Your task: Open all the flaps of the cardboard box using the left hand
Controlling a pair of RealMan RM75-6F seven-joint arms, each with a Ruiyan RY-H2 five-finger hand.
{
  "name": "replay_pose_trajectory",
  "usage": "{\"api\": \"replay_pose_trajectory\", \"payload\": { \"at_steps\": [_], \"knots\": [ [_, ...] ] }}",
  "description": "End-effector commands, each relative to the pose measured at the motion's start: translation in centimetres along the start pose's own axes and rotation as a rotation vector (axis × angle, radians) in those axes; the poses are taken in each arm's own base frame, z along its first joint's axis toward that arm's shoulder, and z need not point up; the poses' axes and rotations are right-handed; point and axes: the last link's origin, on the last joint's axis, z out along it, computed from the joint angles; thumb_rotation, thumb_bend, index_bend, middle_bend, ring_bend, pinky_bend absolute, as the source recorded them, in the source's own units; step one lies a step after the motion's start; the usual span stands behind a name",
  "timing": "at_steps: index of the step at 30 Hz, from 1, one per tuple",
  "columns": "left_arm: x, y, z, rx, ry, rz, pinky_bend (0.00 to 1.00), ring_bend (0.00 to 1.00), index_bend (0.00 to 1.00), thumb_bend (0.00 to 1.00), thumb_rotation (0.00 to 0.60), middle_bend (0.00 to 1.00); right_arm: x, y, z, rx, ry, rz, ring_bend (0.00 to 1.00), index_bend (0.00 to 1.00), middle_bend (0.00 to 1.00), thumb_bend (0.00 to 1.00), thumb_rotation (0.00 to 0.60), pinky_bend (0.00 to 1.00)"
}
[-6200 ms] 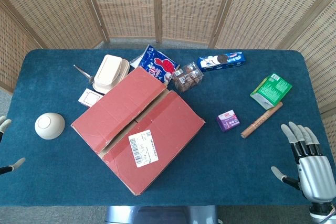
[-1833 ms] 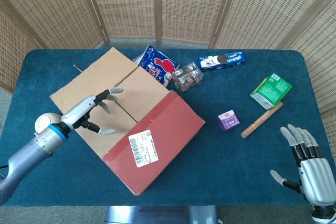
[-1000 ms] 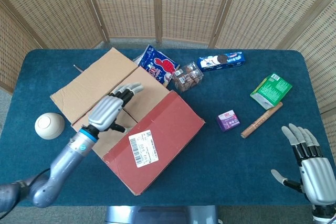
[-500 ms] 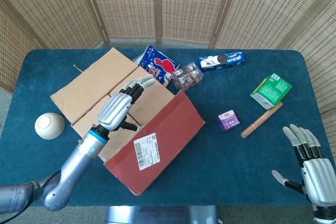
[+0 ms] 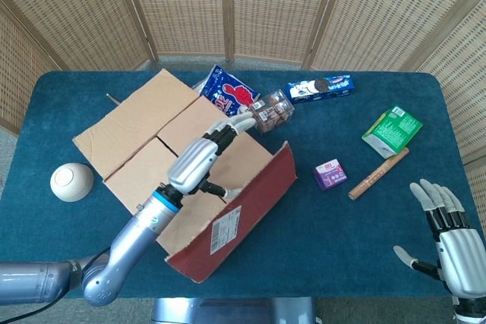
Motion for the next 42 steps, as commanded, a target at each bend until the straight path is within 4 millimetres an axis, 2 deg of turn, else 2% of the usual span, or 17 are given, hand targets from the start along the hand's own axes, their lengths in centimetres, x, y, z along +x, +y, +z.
{"api": "replay_pose_trajectory", "payload": {
  "at_steps": [1, 6, 19, 25, 28, 33, 38, 42],
  "knots": [
    [-0.6, 0.6, 0.6, -0.013, -0.021, -0.036, 0.05, 0.00, 0.00, 0.00, 0.600, 0.00, 0.0, 0.0, 0.0, -0.001, -0.001, 0.000, 0.00, 0.00, 0.00, 0.14, 0.600, 0.04],
    [-1.6, 1.1, 1.0, -0.022, -0.074, -0.033, 0.05, 0.00, 0.00, 0.00, 0.600, 0.00, 0.0, 0.1, 0.0, -0.002, -0.003, 0.001, 0.00, 0.00, 0.00, 0.14, 0.600, 0.04],
    [-5.0, 0.6, 1.1, -0.005, -0.225, 0.035, 0.05, 0.00, 0.00, 0.00, 0.600, 0.00, 0.0, 0.1, 0.0, -0.002, -0.007, 0.000, 0.00, 0.00, 0.00, 0.14, 0.600, 0.04],
    [-5.9, 0.8, 1.4, -0.021, -0.245, 0.078, 0.05, 0.00, 0.00, 0.00, 0.600, 0.00, 0.0, 0.2, 0.1, -0.007, -0.005, 0.003, 0.00, 0.00, 0.00, 0.14, 0.600, 0.04],
    [-5.7, 0.7, 1.4, -0.026, -0.243, 0.118, 0.05, 0.00, 0.00, 0.00, 0.600, 0.00, 0.0, 0.2, 0.1, -0.006, -0.008, 0.004, 0.00, 0.00, 0.00, 0.14, 0.600, 0.04],
    [-4.2, 0.1, 0.8, -0.035, -0.219, 0.241, 0.05, 0.00, 0.00, 0.00, 0.600, 0.00, 0.1, 0.2, 0.1, -0.006, -0.003, 0.009, 0.00, 0.00, 0.00, 0.14, 0.600, 0.04],
    [-2.1, -1.4, -0.5, -0.035, -0.204, 0.409, 0.05, 0.00, 0.00, 0.00, 0.600, 0.00, 0.3, 0.2, 0.0, -0.001, -0.001, 0.020, 0.00, 0.00, 0.00, 0.14, 0.600, 0.04],
    [-0.8, -2.5, -1.8, -0.016, -0.207, 0.452, 0.04, 0.00, 0.00, 0.00, 0.600, 0.00, 0.5, 0.2, -0.1, 0.000, 0.000, 0.026, 0.00, 0.00, 0.00, 0.14, 0.600, 0.04]
  ]
}}
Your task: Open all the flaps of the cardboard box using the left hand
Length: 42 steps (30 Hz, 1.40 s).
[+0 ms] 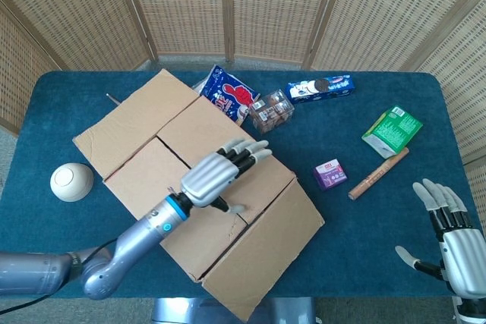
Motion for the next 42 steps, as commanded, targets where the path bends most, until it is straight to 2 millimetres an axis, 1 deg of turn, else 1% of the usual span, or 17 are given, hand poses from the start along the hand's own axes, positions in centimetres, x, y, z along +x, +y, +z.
{"api": "replay_pose_trajectory", "payload": {
  "at_steps": [1, 5, 10, 14, 17, 22, 27, 34, 37, 42],
  "knots": [
    [0.4, -1.5, -1.7, 0.022, -0.010, 0.045, 0.04, 0.00, 0.00, 0.00, 0.600, 0.00, 0.1, 0.0, -0.1, 0.001, 0.001, 0.003, 0.00, 0.00, 0.00, 0.14, 0.600, 0.04],
    [0.9, -3.2, -3.3, 0.046, -0.027, 0.110, 0.04, 0.00, 0.00, 0.00, 0.600, 0.00, 0.0, -0.1, -0.1, 0.009, -0.007, 0.007, 0.00, 0.00, 0.00, 0.14, 0.600, 0.04],
    [0.9, -5.4, -4.5, 0.088, -0.036, 0.146, 0.04, 0.00, 0.00, 0.00, 0.600, 0.00, 0.0, -0.2, -0.2, 0.012, -0.012, 0.007, 0.00, 0.00, 0.00, 0.14, 0.600, 0.04],
    [0.8, -7.0, -4.5, 0.120, -0.020, 0.175, 0.04, 0.00, 0.00, 0.00, 0.600, 0.00, -0.1, -0.3, -0.2, 0.012, -0.017, 0.007, 0.00, 0.00, 0.00, 0.14, 0.600, 0.04],
    [0.3, -8.2, -4.3, 0.142, -0.023, 0.203, 0.04, 0.00, 0.00, 0.00, 0.600, 0.00, -0.1, -0.3, -0.2, 0.012, -0.019, 0.007, 0.00, 0.00, 0.00, 0.14, 0.600, 0.04],
    [0.2, -9.5, -3.6, 0.164, 0.039, 0.232, 0.04, 0.00, 0.00, 0.00, 0.600, 0.00, -0.2, -0.2, -0.2, 0.011, -0.023, 0.004, 0.00, 0.00, 0.00, 0.14, 0.600, 0.04],
    [0.0, -9.7, -2.7, 0.164, 0.084, 0.253, 0.05, 0.00, 0.00, 0.00, 0.600, 0.00, -0.2, -0.2, -0.2, 0.012, -0.024, 0.003, 0.00, 0.00, 0.00, 0.14, 0.600, 0.04],
    [0.1, -9.1, -1.4, 0.143, 0.155, 0.285, 0.05, 0.00, 0.00, 0.00, 0.600, 0.00, -0.2, -0.3, -0.3, 0.016, -0.023, -0.001, 0.00, 0.00, 0.00, 0.14, 0.600, 0.04],
    [0.6, -8.8, -1.2, 0.134, 0.193, 0.298, 0.05, 0.00, 0.00, 0.00, 0.600, 0.00, -0.2, -0.3, -0.3, 0.016, -0.021, 0.001, 0.00, 0.00, 0.00, 0.14, 0.600, 0.04],
    [2.1, -8.5, -0.7, 0.133, 0.254, 0.316, 0.05, 0.00, 0.00, 0.00, 0.600, 0.00, -0.1, -0.3, -0.3, 0.015, -0.022, 0.004, 0.00, 0.00, 0.00, 0.14, 0.600, 0.04]
  ]
}}
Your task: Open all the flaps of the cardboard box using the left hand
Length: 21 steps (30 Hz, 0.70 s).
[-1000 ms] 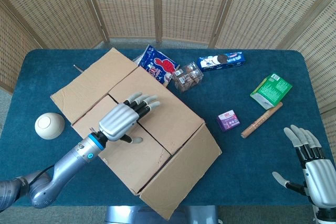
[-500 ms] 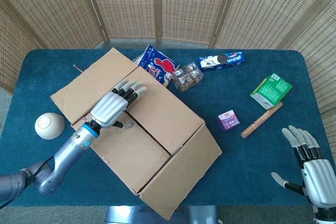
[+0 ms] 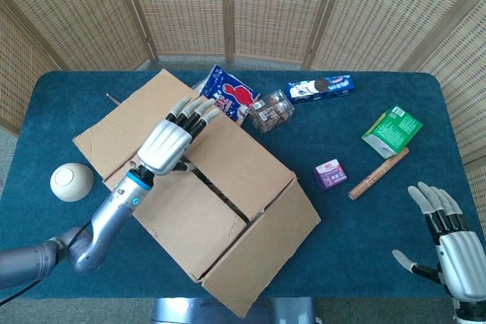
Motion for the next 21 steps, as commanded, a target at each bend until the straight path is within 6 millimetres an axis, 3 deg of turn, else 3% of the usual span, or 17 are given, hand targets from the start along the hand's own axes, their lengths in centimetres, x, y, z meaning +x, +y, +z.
{"api": "replay_pose_trajectory", "payload": {
  "at_steps": [1, 8, 14, 21],
  "knots": [
    [0.9, 0.0, 0.6, 0.005, 0.027, 0.008, 0.06, 0.00, 0.00, 0.00, 0.600, 0.00, 0.0, 0.0, 0.0, 0.000, -0.003, 0.000, 0.00, 0.00, 0.00, 0.14, 0.600, 0.04],
    [2.4, -0.2, 2.5, 0.019, 0.055, 0.018, 0.06, 0.00, 0.00, 0.00, 0.600, 0.00, 0.0, 0.1, 0.1, -0.004, -0.005, 0.000, 0.00, 0.00, 0.00, 0.14, 0.600, 0.04],
    [5.3, 0.1, 7.8, 0.034, 0.127, 0.049, 0.06, 0.00, 0.00, 0.00, 0.600, 0.00, -0.4, 0.5, 0.6, -0.033, -0.021, 0.000, 0.00, 0.00, 0.00, 0.14, 0.600, 0.04],
    [5.2, 1.8, 12.7, 0.064, 0.155, 0.061, 0.07, 0.00, 0.00, 0.00, 0.600, 0.00, -0.8, 1.0, 1.5, -0.052, -0.040, 0.010, 0.00, 0.00, 0.00, 0.14, 0.600, 0.04]
  ]
}}
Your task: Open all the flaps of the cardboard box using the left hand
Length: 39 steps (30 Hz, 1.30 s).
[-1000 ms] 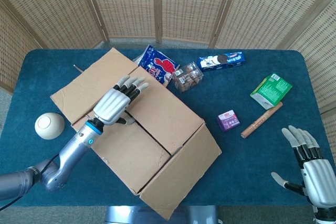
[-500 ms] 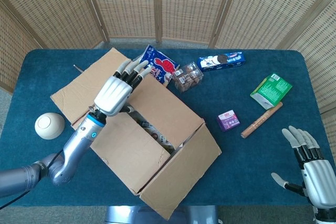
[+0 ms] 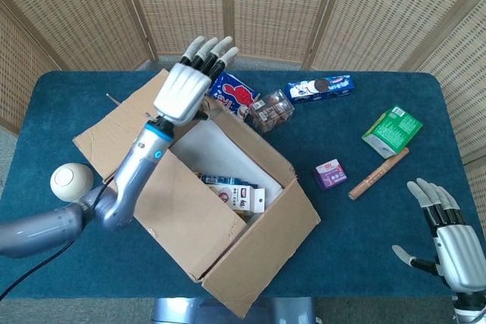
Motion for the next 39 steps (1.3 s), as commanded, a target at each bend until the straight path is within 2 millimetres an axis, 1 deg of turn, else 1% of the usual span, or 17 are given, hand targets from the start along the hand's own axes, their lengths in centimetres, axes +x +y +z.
{"api": "replay_pose_trajectory", "payload": {
  "at_steps": [1, 5, 6, 9, 14, 18, 21, 24, 26, 28, 29, 31, 33, 34, 36, 38, 39],
  "knots": [
    [-0.6, 1.6, 2.6, 0.012, 0.016, 0.007, 0.07, 0.00, 0.00, 0.00, 0.600, 0.00, 0.0, 0.2, 0.4, -0.005, -0.002, 0.003, 0.00, 0.00, 0.00, 0.14, 0.600, 0.04],
    [-1.6, 3.1, 4.2, 0.012, 0.015, 0.012, 0.07, 0.00, 0.00, 0.00, 0.600, 0.00, 0.0, 0.5, 0.7, -0.019, -0.003, 0.006, 0.00, 0.00, 0.00, 0.14, 0.600, 0.04],
    [-2.2, 3.8, 4.9, 0.012, 0.008, -0.002, 0.07, 0.00, 0.00, 0.00, 0.600, 0.00, 0.0, 0.7, 0.8, -0.030, -0.002, 0.009, 0.00, 0.00, 0.00, 0.14, 0.600, 0.04],
    [-3.0, 4.8, 5.8, 0.019, 0.010, -0.007, 0.07, 0.00, 0.00, 0.00, 0.600, 0.00, 0.2, 1.0, 0.9, -0.042, 0.001, 0.010, 0.00, 0.00, 0.00, 0.14, 0.600, 0.04],
    [-3.9, 5.5, 6.4, 0.019, 0.012, -0.005, 0.07, 0.00, 0.00, 0.00, 0.600, 0.00, 0.3, 1.3, 1.0, -0.055, 0.007, 0.006, 0.00, 0.00, 0.00, 0.14, 0.600, 0.04],
    [-4.3, 5.3, 6.1, 0.019, 0.001, -0.017, 0.07, 0.00, 0.00, 0.00, 0.600, 0.00, 0.4, 1.4, 1.0, -0.062, 0.028, -0.014, 0.00, 0.00, 0.00, 0.14, 0.600, 0.04],
    [-4.3, 4.6, 5.2, 0.012, -0.026, -0.040, 0.07, 0.00, 0.00, 0.00, 0.600, 0.00, 0.9, 1.7, 1.1, -0.080, 0.102, -0.077, 0.00, 0.00, 0.00, 0.14, 0.600, 0.03],
    [-3.9, 2.9, 3.0, 0.002, -0.111, -0.061, 0.07, 0.00, 0.00, 0.00, 0.600, 0.00, 0.8, 1.4, 0.9, -0.083, 0.145, -0.093, 0.00, 0.00, 0.00, 0.14, 0.600, 0.02],
    [-3.2, 1.9, 1.5, -0.009, -0.173, -0.070, 0.06, 0.00, 0.00, 0.00, 0.600, 0.00, 0.8, 1.2, 0.7, -0.077, 0.150, -0.089, 0.00, 0.00, 0.00, 0.14, 0.600, 0.02],
    [-2.1, 1.1, 0.3, 0.000, -0.172, -0.084, 0.07, 0.00, 0.03, 0.00, 0.600, 0.00, 0.8, 1.0, 0.6, -0.071, 0.151, -0.088, 0.00, 0.00, 0.00, 0.14, 0.600, 0.02],
    [-1.8, 0.9, -0.3, 0.004, -0.171, -0.103, 0.08, 0.00, 0.07, 0.00, 0.600, 0.01, 0.8, 1.0, 0.6, -0.069, 0.150, -0.089, 0.00, 0.00, 0.00, 0.14, 0.600, 0.02],
    [-1.2, 0.1, -1.6, 0.006, -0.187, -0.117, 0.14, 0.03, 0.20, 0.00, 0.600, 0.08, 0.8, 0.9, 0.5, -0.062, 0.146, -0.090, 0.00, 0.00, 0.00, 0.14, 0.600, 0.02],
    [-0.7, -0.6, -2.7, 0.009, -0.225, -0.126, 0.22, 0.13, 0.31, 0.00, 0.600, 0.19, 0.7, 0.8, 0.4, -0.058, 0.143, -0.089, 0.00, 0.00, 0.00, 0.14, 0.600, 0.02],
    [-0.4, -1.0, -3.4, 0.015, -0.258, -0.133, 0.24, 0.16, 0.33, 0.00, 0.600, 0.22, 0.8, 0.8, 0.4, -0.057, 0.143, -0.089, 0.00, 0.00, 0.00, 0.14, 0.600, 0.02],
    [0.1, -1.8, -4.6, 0.028, -0.334, -0.117, 0.33, 0.22, 0.39, 0.00, 0.575, 0.28, 0.7, 0.7, 0.4, -0.054, 0.143, -0.090, 0.00, 0.00, 0.00, 0.14, 0.600, 0.02],
    [0.5, -2.5, -5.7, 0.057, -0.429, -0.115, 0.41, 0.28, 0.46, 0.00, 0.471, 0.35, 0.7, 0.6, 0.4, -0.050, 0.142, -0.086, 0.00, 0.00, 0.00, 0.14, 0.600, 0.02],
    [0.7, -2.5, -5.9, 0.064, -0.448, -0.119, 0.42, 0.29, 0.47, 0.00, 0.438, 0.37, 0.7, 0.6, 0.4, -0.050, 0.142, -0.087, 0.00, 0.00, 0.00, 0.14, 0.600, 0.02]
  ]
}}
